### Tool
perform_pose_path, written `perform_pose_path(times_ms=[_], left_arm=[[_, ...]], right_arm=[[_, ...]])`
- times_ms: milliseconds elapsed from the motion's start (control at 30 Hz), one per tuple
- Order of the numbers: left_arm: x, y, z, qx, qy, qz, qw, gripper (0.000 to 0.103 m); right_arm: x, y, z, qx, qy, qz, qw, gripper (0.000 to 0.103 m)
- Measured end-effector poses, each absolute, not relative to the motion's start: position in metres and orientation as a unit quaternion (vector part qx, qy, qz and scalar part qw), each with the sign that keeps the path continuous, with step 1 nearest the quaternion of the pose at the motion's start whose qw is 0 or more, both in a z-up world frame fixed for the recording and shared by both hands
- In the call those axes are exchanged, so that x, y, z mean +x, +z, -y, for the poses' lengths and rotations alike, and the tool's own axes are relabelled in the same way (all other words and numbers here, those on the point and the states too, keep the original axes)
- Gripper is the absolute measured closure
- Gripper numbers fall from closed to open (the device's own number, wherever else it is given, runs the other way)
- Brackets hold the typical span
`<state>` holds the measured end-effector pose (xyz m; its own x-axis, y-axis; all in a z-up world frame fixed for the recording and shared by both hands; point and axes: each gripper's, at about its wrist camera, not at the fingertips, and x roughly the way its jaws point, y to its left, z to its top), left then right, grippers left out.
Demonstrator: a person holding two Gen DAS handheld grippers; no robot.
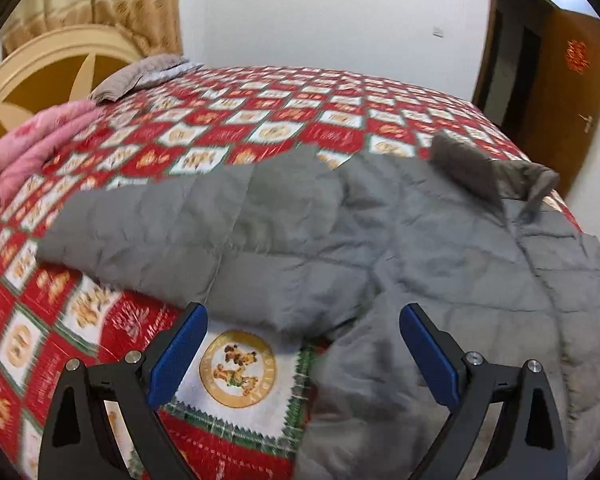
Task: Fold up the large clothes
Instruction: 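Grasp a jacket sleeve with the right tool and fold it across the body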
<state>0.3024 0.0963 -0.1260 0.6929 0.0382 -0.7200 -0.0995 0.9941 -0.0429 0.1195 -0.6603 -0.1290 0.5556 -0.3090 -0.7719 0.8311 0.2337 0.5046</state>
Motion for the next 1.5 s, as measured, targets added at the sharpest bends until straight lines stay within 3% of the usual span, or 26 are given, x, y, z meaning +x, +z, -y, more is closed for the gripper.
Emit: perform_pose_path(times_ms=[100,167,267,467,667,800,1033,1400,1500], left_arm=[[0.305,-0.144,-0.103,-0.046,0.052,-0.395,0.916,0.006],[0.306,-0.155,-0.107,-0.057,0.058,-0.401,0.912,0.006],[0.310,-0.163,-0.112,-0.073,0.058,-0.412,0.906,0.006],[0.313,-0.168,-0.106,-0.057,0.062,-0.419,0.904,0.006],[0.306,-0.166,-0.119,-0.098,0.044,-0.399,0.910,0.006],[0.303,-0.166,-0.128,-0.129,0.029,-0.387,0.912,0.006],[0.299,-0.166,-0.135,-0.159,0.014,-0.375,0.913,0.006],[0.298,-0.167,-0.140,-0.174,0.003,-0.369,0.913,0.006],[0.298,-0.167,-0.141,-0.178,0.001,-0.367,0.913,0.005]], right_arm=[[0.137,-0.124,0.661,0.431,-0.411,-0.291,0.749,0.053],[0.144,-0.124,0.660,0.400,-0.426,-0.311,0.750,0.073],[0.146,-0.132,0.676,0.378,-0.423,-0.331,0.754,0.088],[0.154,-0.069,0.627,0.242,-0.424,-0.309,0.816,0.090],[0.187,0.020,0.501,0.093,-0.314,-0.275,0.904,0.090],[0.217,0.040,0.410,0.035,-0.221,-0.281,0.933,0.090],[0.269,0.004,0.263,-0.014,-0.054,-0.328,0.943,0.090],[0.332,-0.081,0.140,0.024,0.107,-0.405,0.908,0.090],[0.333,-0.093,0.127,0.041,0.153,-0.407,0.899,0.081]])
